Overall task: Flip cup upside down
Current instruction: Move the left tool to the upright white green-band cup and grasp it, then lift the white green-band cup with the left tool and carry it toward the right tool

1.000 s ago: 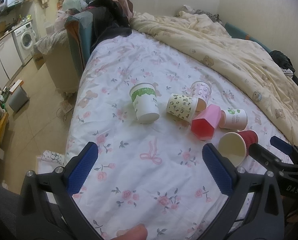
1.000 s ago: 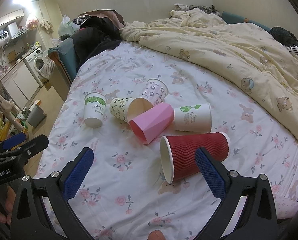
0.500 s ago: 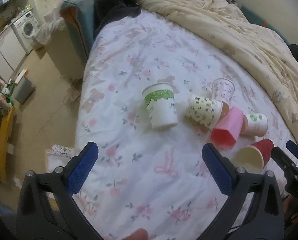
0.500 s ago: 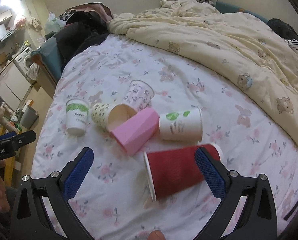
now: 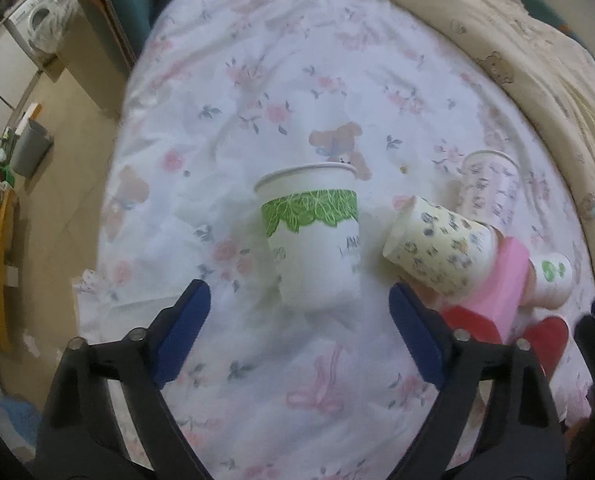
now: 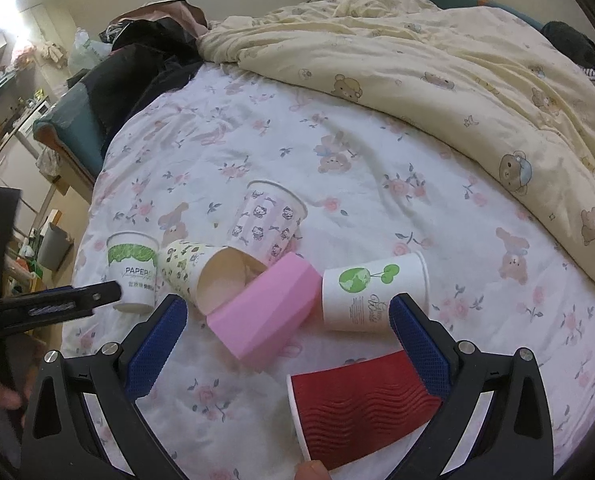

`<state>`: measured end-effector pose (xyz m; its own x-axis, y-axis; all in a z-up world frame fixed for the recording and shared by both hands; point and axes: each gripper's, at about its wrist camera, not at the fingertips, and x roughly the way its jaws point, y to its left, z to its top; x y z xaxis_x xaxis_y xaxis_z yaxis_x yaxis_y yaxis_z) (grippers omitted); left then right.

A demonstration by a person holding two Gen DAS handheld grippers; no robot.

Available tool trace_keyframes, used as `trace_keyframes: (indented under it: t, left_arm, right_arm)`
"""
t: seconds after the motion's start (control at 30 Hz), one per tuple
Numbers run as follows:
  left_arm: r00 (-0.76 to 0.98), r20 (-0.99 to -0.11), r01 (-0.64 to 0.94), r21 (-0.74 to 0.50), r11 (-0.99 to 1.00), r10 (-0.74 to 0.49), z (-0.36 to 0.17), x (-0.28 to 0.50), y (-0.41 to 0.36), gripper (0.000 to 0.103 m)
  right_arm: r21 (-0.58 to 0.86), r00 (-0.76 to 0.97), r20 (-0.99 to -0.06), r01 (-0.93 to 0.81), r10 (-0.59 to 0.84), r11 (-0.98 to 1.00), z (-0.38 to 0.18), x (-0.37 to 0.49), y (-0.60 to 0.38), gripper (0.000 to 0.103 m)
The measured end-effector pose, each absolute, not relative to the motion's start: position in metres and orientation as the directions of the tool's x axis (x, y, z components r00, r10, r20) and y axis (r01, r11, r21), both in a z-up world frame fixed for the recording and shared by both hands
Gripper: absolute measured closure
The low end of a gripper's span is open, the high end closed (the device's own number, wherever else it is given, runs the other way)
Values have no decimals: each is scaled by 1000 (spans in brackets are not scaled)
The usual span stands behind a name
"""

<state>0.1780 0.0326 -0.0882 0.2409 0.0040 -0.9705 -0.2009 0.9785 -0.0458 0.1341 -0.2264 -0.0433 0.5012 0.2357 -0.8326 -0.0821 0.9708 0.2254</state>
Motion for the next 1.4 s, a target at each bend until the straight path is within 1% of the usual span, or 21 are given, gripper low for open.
trace_keyframes:
  t: [0.1,0.17,0.2,0.3,0.33,0.37,0.43,0.5,0.67,1.0,1.17,1.33,1.4]
  left_arm:
    - [219,-976,-210,-64,976,-17,-101,190,32,17]
    - [215,-976,-220,-82,972,-34,-106,196,31,21]
    - [208,-978,-221,-72,973,-25,-110,200,30,22]
    - [180,-984,-238,-58,970,-15,-120,206,32,37]
    - [169,-985,-246,-61,967,-20,-123,208,33,48]
    - [159,-987,-255,-68,965,-27,-125,208,33,48]
    - [174,-984,-260,-73,963,-28,-122,206,34,49]
    - [163,-987,-245,-52,968,-12,-119,205,32,49]
    - [174,-985,-237,-58,970,-16,-97,192,31,49]
    - [200,-977,-230,-113,967,-67,-61,123,26,49]
    - [190,-978,-224,-133,965,-90,-61,92,10,49]
    - [177,-977,-212,-159,964,-122,-64,60,-11,49]
    - [164,-977,-216,-173,961,-139,-70,51,-18,49]
  right_arm:
    - [226,497,-835,-81,236,971,-45,136,-226,0]
    - [227,501,-833,-79,236,971,-44,136,-227,0]
    - [226,504,-831,-76,233,971,-43,135,-228,0]
    - [222,511,-830,-65,224,973,-42,135,-231,0]
    - [226,511,-829,-63,226,972,-41,135,-232,0]
    - [230,512,-828,-61,228,971,-41,135,-233,0]
    - [231,517,-825,-59,228,971,-39,135,-235,0]
    - [233,522,-822,-61,230,971,-37,134,-236,0]
    - [238,532,-814,-60,233,969,-32,131,-236,0]
    - [266,542,-793,-102,278,959,-15,101,-234,0]
    - [264,546,-788,-119,286,957,-11,75,-235,0]
    - [292,545,-783,-102,299,951,-10,51,-248,0]
    - [282,546,-787,-95,287,955,-10,41,-252,0]
